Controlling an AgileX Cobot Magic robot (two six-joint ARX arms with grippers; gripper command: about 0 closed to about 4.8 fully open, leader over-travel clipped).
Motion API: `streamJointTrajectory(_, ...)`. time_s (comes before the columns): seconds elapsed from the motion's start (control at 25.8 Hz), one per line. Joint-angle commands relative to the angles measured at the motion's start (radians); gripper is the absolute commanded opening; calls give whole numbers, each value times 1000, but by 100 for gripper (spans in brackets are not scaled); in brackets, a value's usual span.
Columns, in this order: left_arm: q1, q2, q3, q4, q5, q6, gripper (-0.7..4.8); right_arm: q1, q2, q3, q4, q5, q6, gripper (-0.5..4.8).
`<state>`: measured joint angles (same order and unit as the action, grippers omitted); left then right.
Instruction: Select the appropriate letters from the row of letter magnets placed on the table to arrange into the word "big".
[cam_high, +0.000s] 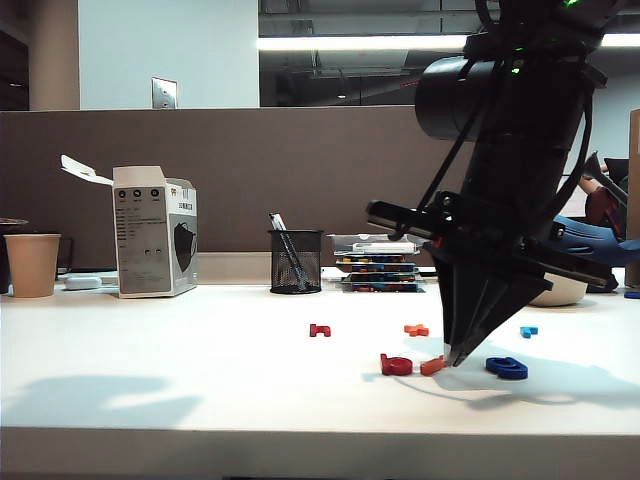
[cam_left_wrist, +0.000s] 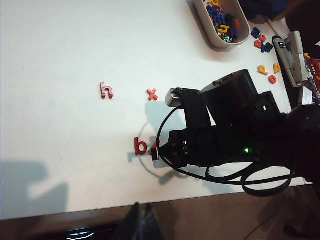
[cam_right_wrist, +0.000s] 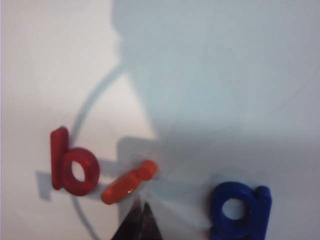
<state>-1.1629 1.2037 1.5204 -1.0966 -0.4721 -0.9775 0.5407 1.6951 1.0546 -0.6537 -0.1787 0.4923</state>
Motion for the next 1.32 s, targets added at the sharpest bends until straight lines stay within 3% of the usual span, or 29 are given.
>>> streamJointTrajectory(0.04,0,-2,4,6,-3,1,-5,2,-1,2,5,28,1,-8)
streamJointTrajectory(0.7,0,-2,4,6,-3,1,-5,0,2,2,53,51,1,-8)
streamJointTrajectory(1.12,0,-2,4,18,-3,0,-5,-33,-1,90,-8,74,-91,-8)
streamJointTrajectory(1.2,0,-2,4,82,3,46,-5,-42,-4,154,-35,77,-131,-8)
streamJointTrajectory(1.32,0,-6,5,219,4,291,-5,-64,-43,226,-52,120,-173,-8)
